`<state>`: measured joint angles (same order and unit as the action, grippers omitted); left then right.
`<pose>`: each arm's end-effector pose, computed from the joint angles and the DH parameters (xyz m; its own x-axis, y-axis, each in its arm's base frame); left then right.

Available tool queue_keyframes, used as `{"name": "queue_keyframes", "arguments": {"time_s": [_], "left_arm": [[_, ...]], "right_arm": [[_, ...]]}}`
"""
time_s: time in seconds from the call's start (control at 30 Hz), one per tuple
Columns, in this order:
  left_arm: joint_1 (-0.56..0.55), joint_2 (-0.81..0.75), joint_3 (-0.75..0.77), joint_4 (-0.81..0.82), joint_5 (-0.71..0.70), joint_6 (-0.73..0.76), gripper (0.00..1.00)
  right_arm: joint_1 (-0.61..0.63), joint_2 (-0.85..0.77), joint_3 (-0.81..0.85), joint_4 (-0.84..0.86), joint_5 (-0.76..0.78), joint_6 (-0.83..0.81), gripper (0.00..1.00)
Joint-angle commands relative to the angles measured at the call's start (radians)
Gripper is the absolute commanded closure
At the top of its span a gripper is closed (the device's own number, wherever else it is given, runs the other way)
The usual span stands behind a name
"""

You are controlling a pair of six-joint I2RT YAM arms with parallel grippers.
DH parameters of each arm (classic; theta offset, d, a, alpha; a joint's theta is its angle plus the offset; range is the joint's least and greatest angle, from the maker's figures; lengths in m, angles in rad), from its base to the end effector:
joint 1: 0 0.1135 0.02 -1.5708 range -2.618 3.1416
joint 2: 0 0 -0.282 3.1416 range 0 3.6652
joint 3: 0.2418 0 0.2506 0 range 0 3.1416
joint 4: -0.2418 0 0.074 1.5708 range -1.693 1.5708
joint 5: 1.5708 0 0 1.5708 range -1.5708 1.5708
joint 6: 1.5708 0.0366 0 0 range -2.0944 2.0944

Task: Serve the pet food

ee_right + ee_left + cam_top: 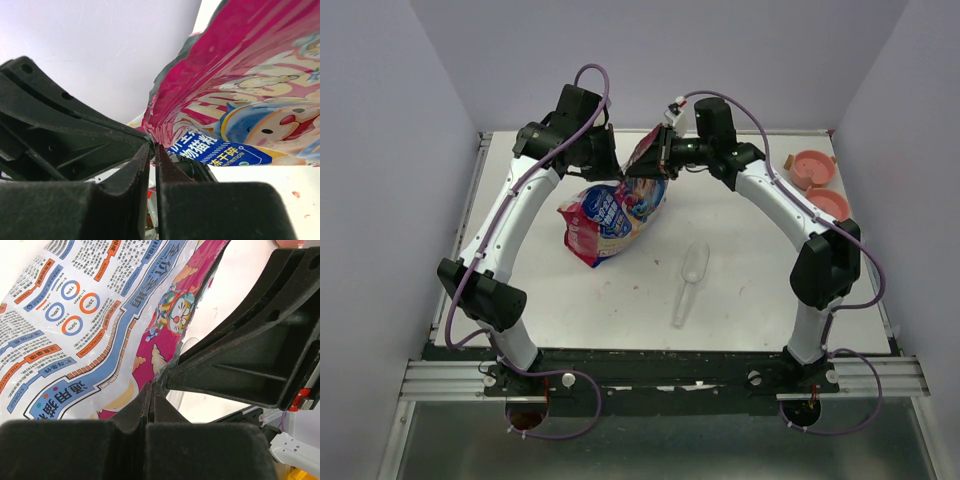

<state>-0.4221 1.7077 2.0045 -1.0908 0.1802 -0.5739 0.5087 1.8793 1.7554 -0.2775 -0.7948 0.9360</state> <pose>0.3173 -0.1497 0.4429 -0.8274 -0.2139 -0.5193 0.0815 0.8691 -0.4879 0.3770 0.2401 0.3727 -0.9391 0.1221 -0.3213 -0.2678 0.3262 0.9066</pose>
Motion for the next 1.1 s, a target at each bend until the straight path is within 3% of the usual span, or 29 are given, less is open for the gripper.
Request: {"name": "queue_keyframes", "arguments": {"time_s": [0.0, 0.07, 0.37, 0.43, 0.5, 0.53, 0.6, 0.63, 0.93, 1.07], "left_arm": [[-0.014, -0.01, 0.031, -0.026, -0.031, -0.011, 1.0], [-0.017, -0.01, 0.057, -0.047, -0.1, -0.011, 1.0], [-0.026, 0.018, 0.209, -0.135, -0.347, 0.032, 1.0], [-0.026, 0.029, 0.226, -0.138, -0.329, 0.048, 1.0], [-0.026, 0.038, 0.226, -0.092, -0.183, 0.101, 1.0], [-0.024, 0.049, 0.232, -0.08, -0.069, 0.109, 0.86], [-0.04, 0.058, 0.226, -0.055, 0.022, 0.103, 0.54], [-0.055, 0.061, 0.224, -0.047, 0.03, 0.106, 0.49], [-0.125, 0.061, 0.188, -0.078, -0.198, 0.172, 0.39], [-0.144, 0.064, 0.191, -0.092, -0.274, 0.19, 0.47]], "right_arm": [[-0.002, 0.03, 0.049, -0.072, 0.005, -0.045, 0.9], [-0.002, 0.021, 0.033, -0.097, 0.022, -0.06, 1.0], [0.001, -0.028, 0.09, -0.365, 0.195, -0.215, 1.0], [0.001, -0.04, 0.092, -0.387, 0.212, -0.229, 1.0], [0.001, -0.045, 0.093, -0.365, 0.195, -0.227, 1.0], [0.001, -0.045, 0.087, -0.342, 0.181, -0.218, 1.0], [0.001, -0.037, 0.096, -0.328, 0.171, -0.204, 1.0], [0.001, -0.026, 0.11, -0.336, 0.169, -0.204, 1.0], [0.001, -0.023, 0.122, -0.313, 0.155, -0.183, 1.0], [0.001, -0.025, 0.113, -0.305, 0.152, -0.177, 0.99]]}}
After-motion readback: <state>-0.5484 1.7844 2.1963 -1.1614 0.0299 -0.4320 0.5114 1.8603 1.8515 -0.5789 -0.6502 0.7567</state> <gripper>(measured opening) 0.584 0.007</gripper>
